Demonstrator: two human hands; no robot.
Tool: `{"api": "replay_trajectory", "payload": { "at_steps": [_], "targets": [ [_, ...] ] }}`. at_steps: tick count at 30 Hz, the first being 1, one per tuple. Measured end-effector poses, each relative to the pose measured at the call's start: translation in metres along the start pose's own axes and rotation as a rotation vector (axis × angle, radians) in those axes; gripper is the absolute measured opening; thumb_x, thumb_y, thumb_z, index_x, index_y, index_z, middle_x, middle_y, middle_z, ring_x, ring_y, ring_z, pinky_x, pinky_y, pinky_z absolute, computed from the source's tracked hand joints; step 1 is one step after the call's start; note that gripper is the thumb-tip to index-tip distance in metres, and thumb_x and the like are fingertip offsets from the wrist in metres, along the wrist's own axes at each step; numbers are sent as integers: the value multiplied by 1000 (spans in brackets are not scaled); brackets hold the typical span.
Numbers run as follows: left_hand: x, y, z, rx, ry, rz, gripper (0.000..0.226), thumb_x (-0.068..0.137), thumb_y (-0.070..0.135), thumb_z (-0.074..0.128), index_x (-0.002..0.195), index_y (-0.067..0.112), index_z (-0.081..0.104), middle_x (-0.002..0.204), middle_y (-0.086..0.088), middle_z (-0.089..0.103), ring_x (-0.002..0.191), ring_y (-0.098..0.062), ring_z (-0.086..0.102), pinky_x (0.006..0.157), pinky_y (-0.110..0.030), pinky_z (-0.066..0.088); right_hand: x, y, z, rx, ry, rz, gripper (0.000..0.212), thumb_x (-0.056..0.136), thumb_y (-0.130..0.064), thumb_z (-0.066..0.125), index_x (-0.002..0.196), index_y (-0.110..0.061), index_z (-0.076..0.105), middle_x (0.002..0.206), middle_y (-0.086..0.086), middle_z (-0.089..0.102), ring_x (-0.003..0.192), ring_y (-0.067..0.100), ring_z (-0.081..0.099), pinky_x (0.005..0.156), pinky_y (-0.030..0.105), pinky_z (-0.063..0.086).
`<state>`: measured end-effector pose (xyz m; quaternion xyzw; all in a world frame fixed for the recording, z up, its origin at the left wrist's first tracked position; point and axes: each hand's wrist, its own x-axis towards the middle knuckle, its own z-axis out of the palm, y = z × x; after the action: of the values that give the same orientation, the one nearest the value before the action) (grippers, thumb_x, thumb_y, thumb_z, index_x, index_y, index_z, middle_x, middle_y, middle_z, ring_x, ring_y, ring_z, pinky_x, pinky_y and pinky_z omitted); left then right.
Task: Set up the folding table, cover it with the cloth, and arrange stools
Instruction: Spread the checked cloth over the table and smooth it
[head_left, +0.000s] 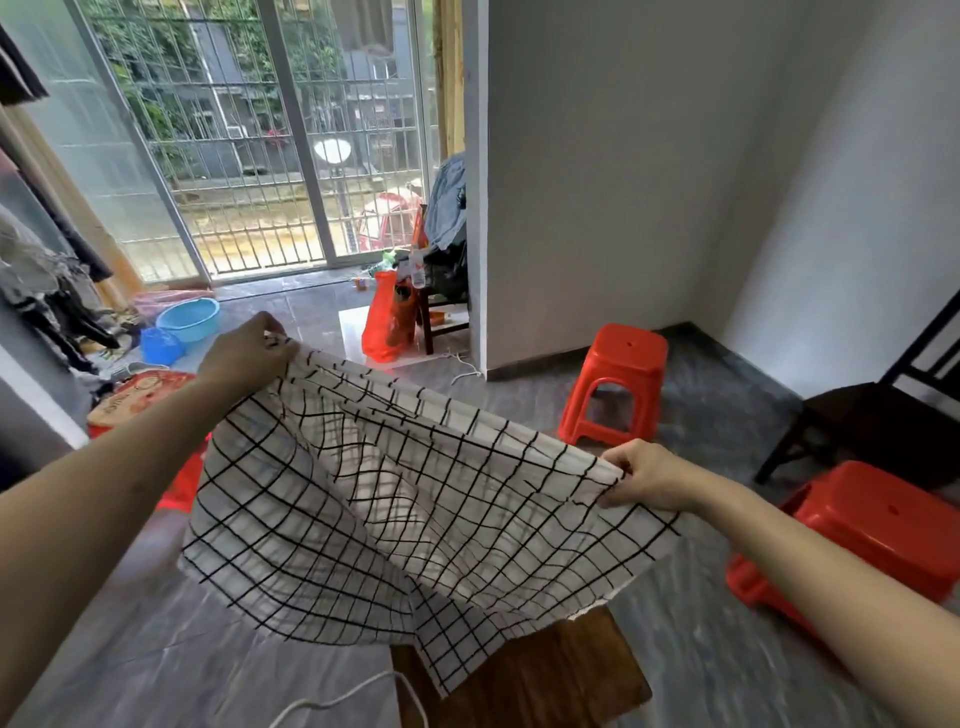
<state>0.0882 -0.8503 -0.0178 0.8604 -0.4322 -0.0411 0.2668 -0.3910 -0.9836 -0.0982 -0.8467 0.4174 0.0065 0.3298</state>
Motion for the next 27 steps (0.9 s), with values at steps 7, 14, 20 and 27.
{"api": "replay_trajectory", "payload": {
  "at_steps": [7,14,20,27],
  "targets": [
    [-15,-2,-10,-35,-376,148,68,78,16,79,125,29,32,110,-9,56,85,-17,57,68,-26,44,0,25,-37,-191,355,60,20,85,-29,72,66,-30,65,73,-3,70,73,12,65,66,31,45],
    [-8,0,-18,508,-183,269,36,83,55,66,97,22,70,98,-5,69,92,-24,61,75,-33,45,-3,33,-124,-271,725,185,20,92,-20,61,75,-10,60,79,24,63,79,41,61,66,40,46],
    [-7,-8,-9,318,-275,435,81,44,91,62,79,19,72,66,10,68,64,-6,61,61,-26,46,-13,36,-166,-241,890,346,18,89,-12,51,71,-10,52,75,18,51,74,37,53,69,39,47],
    [2,-19,-19,766,-512,343,43,77,34,77,118,28,64,116,1,66,106,-19,60,90,-32,50,-21,48,-181,-174,1015,459,17,83,-5,59,68,-7,52,82,28,57,81,44,58,76,44,50]
  ]
}}
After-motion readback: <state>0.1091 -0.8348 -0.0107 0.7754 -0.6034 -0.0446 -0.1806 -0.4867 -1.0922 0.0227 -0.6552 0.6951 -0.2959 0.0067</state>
